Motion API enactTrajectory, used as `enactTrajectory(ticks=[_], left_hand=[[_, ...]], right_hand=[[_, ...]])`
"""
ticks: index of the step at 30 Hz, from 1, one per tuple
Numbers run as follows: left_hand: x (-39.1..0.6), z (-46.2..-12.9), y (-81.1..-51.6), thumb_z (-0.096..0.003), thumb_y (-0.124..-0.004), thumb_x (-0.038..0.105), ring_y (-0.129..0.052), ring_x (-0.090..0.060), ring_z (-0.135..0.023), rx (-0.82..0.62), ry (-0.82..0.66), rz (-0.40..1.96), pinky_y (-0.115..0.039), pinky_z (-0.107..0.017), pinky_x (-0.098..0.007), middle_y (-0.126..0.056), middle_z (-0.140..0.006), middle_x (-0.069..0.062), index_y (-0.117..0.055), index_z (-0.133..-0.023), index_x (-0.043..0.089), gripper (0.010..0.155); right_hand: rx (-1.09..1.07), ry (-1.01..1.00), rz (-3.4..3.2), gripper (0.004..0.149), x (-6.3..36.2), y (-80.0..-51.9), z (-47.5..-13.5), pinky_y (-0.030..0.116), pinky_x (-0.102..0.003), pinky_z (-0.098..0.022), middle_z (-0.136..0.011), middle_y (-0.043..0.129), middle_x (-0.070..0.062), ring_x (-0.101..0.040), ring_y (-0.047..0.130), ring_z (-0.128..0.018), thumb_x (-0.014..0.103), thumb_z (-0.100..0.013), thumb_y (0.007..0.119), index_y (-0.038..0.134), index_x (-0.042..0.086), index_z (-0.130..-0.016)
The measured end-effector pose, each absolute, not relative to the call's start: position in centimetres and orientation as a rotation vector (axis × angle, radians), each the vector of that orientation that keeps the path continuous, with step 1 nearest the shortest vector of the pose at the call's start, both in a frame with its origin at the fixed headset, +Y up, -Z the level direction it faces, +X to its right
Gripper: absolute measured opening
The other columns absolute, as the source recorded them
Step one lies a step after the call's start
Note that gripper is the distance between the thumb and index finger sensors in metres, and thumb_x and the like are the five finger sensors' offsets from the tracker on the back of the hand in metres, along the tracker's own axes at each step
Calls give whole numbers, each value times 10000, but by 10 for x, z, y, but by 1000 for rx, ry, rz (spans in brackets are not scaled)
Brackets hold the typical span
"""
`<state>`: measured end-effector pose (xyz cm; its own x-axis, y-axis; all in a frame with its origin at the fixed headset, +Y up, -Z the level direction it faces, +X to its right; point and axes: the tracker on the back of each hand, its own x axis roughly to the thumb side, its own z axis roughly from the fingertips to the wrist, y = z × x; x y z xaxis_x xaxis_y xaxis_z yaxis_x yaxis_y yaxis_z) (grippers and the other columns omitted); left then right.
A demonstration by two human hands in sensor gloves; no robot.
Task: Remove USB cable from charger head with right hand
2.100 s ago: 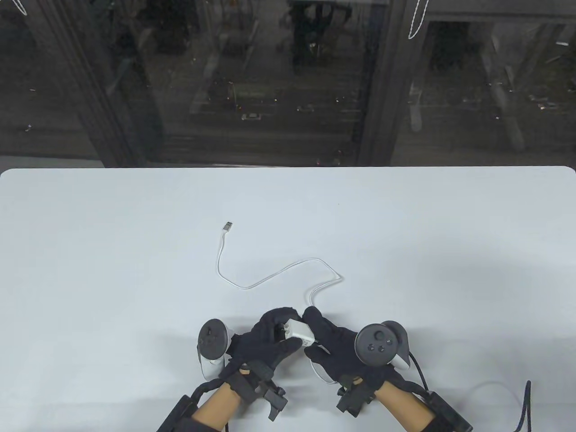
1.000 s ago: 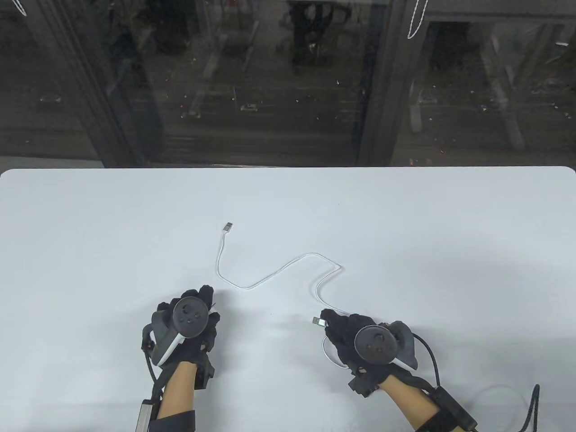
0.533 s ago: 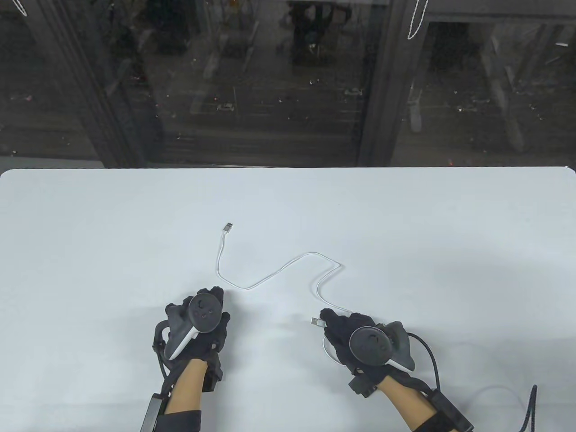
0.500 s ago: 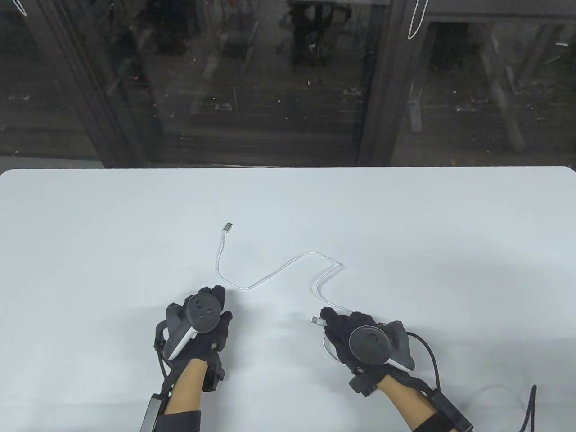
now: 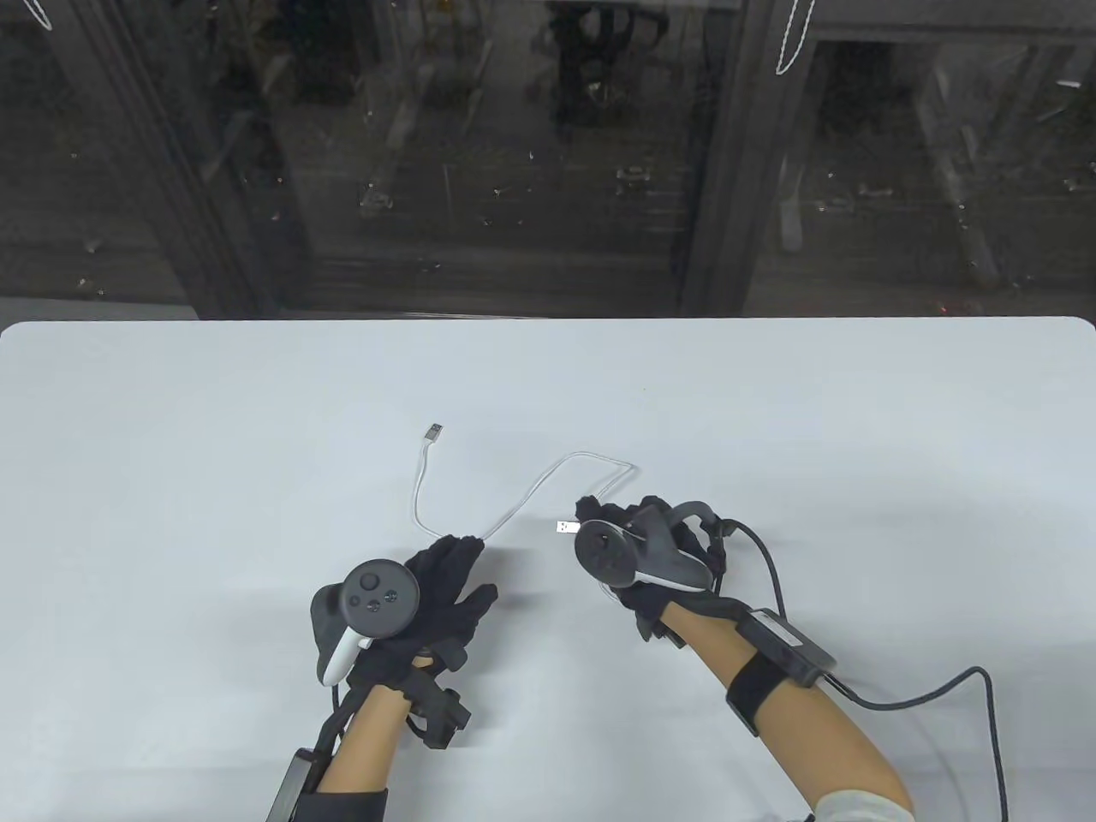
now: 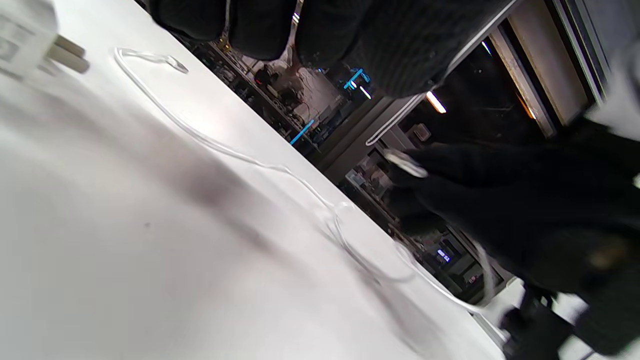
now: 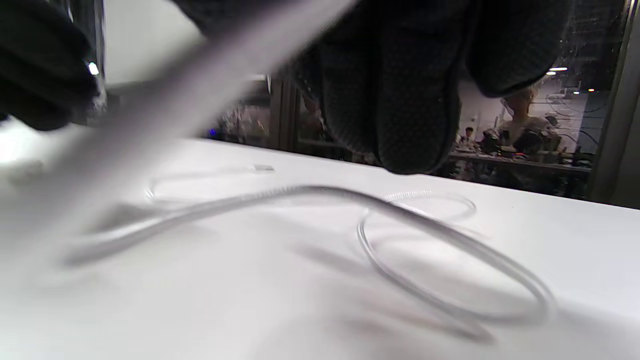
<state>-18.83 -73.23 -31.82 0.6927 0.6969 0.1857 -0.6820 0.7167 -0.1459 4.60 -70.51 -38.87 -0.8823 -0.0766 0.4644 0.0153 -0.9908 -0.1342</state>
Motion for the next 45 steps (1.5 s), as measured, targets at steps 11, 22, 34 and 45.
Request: enactTrajectory(ticks=[11, 22, 34, 45], left_hand=[[-180, -316, -730, -538, -754, 422, -432, -567, -1034, -90, -286, 757, -270, -621, -801, -488, -1175, -202, -572, -1106, 157, 653], [-170, -309, -732, -533, -755, 436, -406, -567, -1039, -117, -350, 735, -260, -619, -802, -461, -1182, -200, -537, -1116, 161, 680], [-159, -300, -739, -530, -751, 443, -371, -564, -1042, -164, -391, 677, -249, -618, -800, -421, -1187, -202, -484, -1127, 170, 709], [-160, -299, -745, -520, -753, 483, -233, -552, -1055, -202, -392, 653, -207, -615, -804, -274, -1208, -191, -370, -1147, 198, 789]], right_hand=[[-383, -380, -2969, 597, 30, -752, -432, 545, -646, -658, -1050, 582, -141, -434, 648, -946, 350, -487, 680, 499, 147, -1018], [-500, -228, -3147, 670, 50, -697, -404, 488, -676, -658, -1081, 499, -164, -468, 538, -978, 410, -480, 678, 441, 131, -1041], [-960, 77, -3444, 670, 81, -666, -310, 386, -721, -651, -1108, 445, -157, -501, 434, -999, 425, -489, 670, 431, 156, -1055], [-852, -518, -3519, 754, 104, -751, -296, 128, -759, -597, -1123, 96, -147, -531, 101, -980, 486, -509, 646, 206, 251, -1075]])
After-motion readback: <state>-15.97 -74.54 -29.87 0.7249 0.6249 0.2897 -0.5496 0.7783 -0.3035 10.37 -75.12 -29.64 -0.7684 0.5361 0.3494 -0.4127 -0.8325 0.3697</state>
